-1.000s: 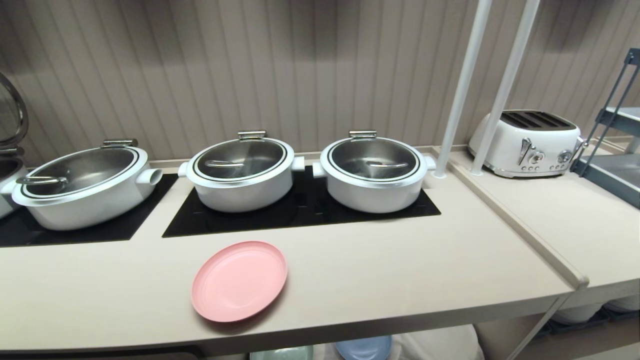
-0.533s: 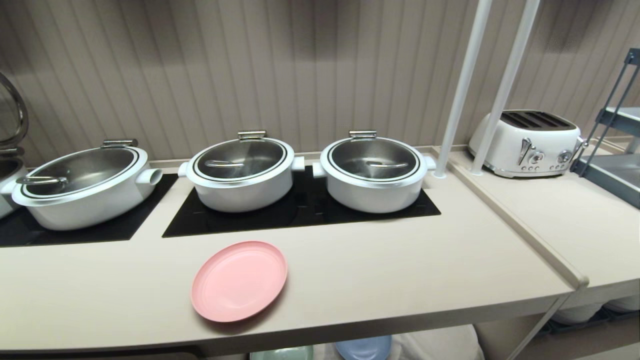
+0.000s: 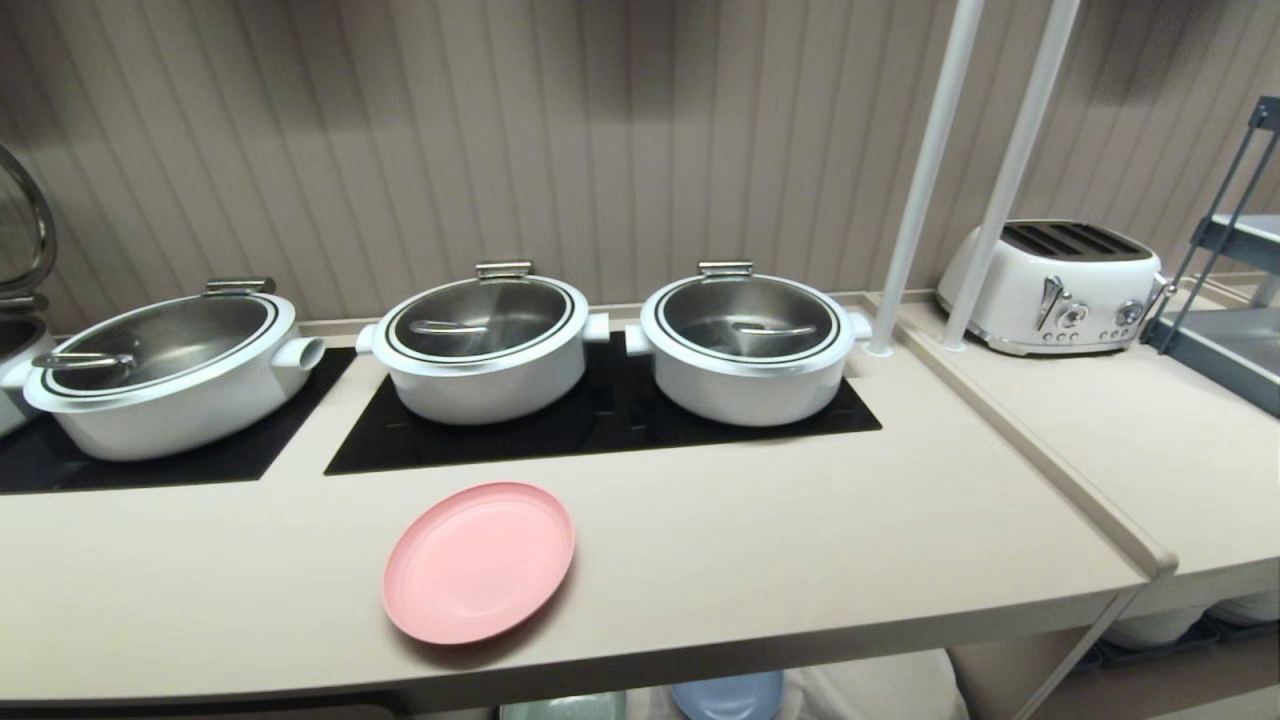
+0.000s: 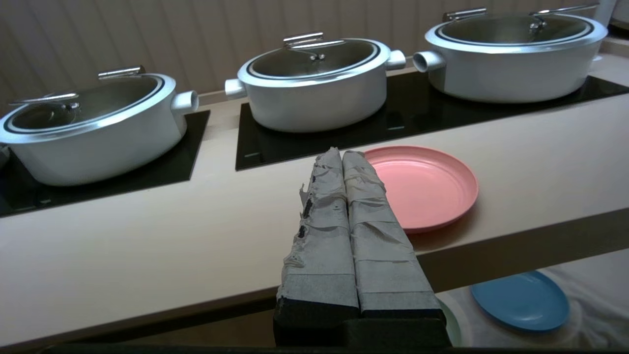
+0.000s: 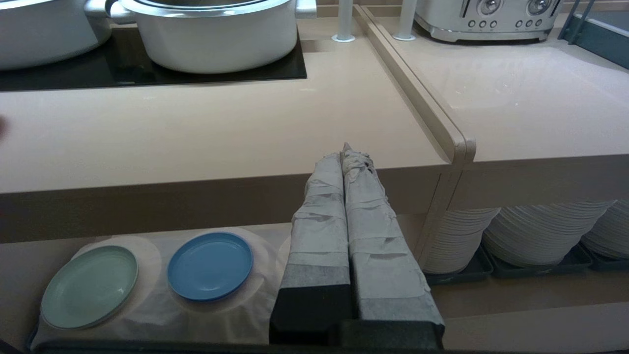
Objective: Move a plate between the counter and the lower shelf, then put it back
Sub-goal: Pick up the plate
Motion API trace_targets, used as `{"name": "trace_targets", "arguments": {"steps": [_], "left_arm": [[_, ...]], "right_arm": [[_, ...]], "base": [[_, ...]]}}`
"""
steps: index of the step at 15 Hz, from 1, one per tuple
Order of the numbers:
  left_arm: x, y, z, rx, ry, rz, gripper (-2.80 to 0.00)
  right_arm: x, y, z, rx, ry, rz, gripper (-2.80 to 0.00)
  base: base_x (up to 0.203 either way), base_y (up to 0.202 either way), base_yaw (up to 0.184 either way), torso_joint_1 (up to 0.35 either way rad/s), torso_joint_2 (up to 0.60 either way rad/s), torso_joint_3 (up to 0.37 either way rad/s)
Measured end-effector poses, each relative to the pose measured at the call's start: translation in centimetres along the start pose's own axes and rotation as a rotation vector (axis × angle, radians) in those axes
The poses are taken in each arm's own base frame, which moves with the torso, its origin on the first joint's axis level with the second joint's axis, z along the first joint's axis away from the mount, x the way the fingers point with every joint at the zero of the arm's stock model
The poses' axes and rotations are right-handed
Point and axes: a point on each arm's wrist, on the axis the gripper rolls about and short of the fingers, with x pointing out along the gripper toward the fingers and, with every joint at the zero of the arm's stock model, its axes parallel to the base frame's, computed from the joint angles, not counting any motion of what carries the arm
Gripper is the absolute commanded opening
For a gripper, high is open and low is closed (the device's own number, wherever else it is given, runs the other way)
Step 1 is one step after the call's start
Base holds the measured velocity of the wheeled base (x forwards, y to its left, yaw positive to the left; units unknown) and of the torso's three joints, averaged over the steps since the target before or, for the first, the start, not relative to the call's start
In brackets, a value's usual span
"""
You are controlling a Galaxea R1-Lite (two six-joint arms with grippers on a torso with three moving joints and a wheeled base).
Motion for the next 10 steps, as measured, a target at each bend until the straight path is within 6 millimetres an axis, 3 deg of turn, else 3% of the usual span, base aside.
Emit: {"name": "trace_targets", "arguments": {"steps": [5,10], "left_arm": [[0.6,0.3,2.8,-0.003,0.000,-0.039,-2.80],[3.6,1.0,6.8,-0.022,0.086,-0.048,-2.80]], "right_arm": [[0.0,0.0,0.0,0.000,0.000,0.001,-2.80],[0.0,0.0,0.0,0.000,0.000,0.001,-2.80]], "base": [[0.000,0.000,0.000,0.000,0.00,0.000],[0.000,0.000,0.000,0.000,0.00,0.000]]}}
